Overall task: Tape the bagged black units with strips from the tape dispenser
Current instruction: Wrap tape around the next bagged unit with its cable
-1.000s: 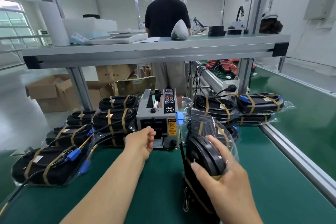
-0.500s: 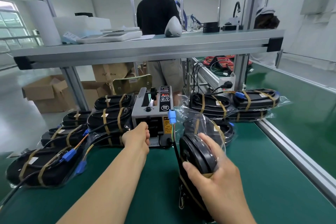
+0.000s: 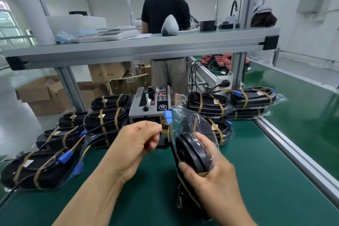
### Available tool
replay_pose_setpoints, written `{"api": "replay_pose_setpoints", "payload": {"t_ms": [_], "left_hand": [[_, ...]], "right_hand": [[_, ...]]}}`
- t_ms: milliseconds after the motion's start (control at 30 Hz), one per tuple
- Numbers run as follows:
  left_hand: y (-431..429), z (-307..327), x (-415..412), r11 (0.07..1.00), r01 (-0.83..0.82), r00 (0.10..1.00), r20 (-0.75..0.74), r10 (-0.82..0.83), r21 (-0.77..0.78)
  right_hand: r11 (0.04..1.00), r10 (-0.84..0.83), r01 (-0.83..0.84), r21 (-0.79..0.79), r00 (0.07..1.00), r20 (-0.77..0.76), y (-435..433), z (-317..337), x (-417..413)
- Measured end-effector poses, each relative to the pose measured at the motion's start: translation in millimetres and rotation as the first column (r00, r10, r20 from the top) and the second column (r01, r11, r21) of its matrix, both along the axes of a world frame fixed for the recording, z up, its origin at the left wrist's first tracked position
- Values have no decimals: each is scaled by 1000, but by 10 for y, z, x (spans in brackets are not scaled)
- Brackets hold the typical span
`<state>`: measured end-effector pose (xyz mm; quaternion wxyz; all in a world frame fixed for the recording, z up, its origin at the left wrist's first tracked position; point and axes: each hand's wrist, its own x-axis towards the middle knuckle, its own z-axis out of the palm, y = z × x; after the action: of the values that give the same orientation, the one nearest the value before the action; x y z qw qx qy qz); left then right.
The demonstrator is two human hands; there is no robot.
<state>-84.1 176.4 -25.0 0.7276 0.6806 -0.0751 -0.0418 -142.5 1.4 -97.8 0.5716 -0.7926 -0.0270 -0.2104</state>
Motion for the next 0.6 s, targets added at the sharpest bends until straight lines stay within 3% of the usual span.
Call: {"api": "replay_pose_setpoints", "payload": {"t_ms": [100, 267, 600], "left_hand": [[-47, 172, -87, 971, 122, 987, 78, -141, 207], [-188, 281, -76, 874, 191, 964, 81, -252, 447], [-172, 308, -46, 853, 256, 962, -35, -270, 455]], "right_hand": [[999, 3, -2, -35, 1000, 20, 32, -20, -5], [999, 22, -20, -49, 999, 31, 98, -31, -23], [997, 44, -40, -67, 997, 62, 139, 8, -52]]}}
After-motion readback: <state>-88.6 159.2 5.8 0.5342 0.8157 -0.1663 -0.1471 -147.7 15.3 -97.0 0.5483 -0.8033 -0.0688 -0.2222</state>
